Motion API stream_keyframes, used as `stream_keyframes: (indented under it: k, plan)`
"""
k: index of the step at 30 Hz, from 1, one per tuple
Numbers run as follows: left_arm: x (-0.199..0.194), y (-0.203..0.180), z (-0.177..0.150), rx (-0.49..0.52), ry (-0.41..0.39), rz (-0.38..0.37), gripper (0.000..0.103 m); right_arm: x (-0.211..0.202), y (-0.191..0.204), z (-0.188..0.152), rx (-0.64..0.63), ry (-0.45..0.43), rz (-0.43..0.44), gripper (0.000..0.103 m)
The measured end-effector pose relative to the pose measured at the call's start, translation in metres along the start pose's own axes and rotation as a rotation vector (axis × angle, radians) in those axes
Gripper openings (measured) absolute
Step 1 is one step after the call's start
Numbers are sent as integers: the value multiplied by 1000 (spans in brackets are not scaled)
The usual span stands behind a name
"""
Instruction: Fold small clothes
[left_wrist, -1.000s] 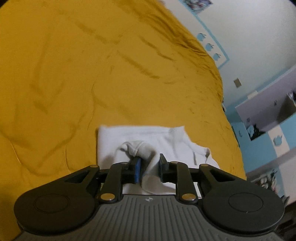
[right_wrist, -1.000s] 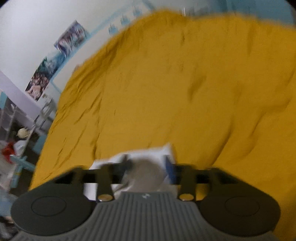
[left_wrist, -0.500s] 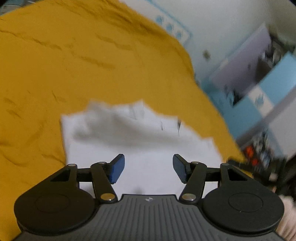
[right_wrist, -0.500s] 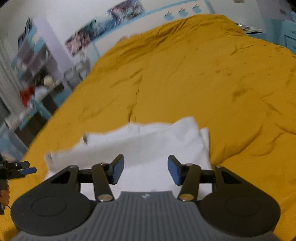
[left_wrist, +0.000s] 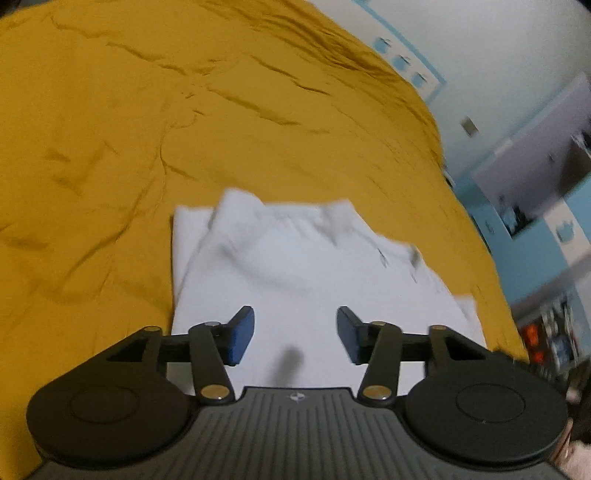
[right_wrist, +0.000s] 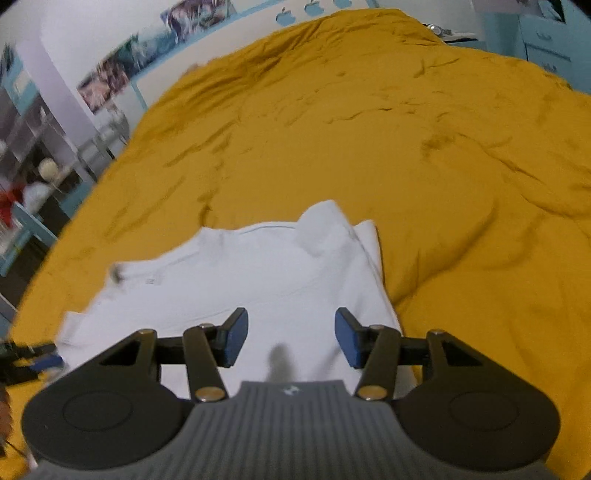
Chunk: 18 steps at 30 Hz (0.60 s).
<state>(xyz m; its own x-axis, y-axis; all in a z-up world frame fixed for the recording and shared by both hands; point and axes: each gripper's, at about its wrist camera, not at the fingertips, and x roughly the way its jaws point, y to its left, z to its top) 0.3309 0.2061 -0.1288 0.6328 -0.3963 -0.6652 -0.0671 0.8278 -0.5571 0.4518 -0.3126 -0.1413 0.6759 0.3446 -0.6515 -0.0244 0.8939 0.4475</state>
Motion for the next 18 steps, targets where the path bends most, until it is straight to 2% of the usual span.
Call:
stream_keyframes:
  k: [3,5,8,10,14,18]
  plan:
    - [-41,-6,-25,-51,11,-53,69,-44,2,-23,90,-7,70,54]
    - [-70,-8,-51,-127,-19,-101,71,-65,0,-43,170,27,127,56]
    - [-96,-1,-85,-230,-75,-159,80,-93,-6,-72,257,61,169,56]
    - [-100,2,-103,-288,-90,-138,80,-105,-12,-88,309,69,179,58]
    - [-88,20,-117,-413,-57,-100,79,-112,-27,-112,445,92,169,60]
    - [-73,31,-118,-449,-72,-64,77,-112,-31,-124,487,85,124,60]
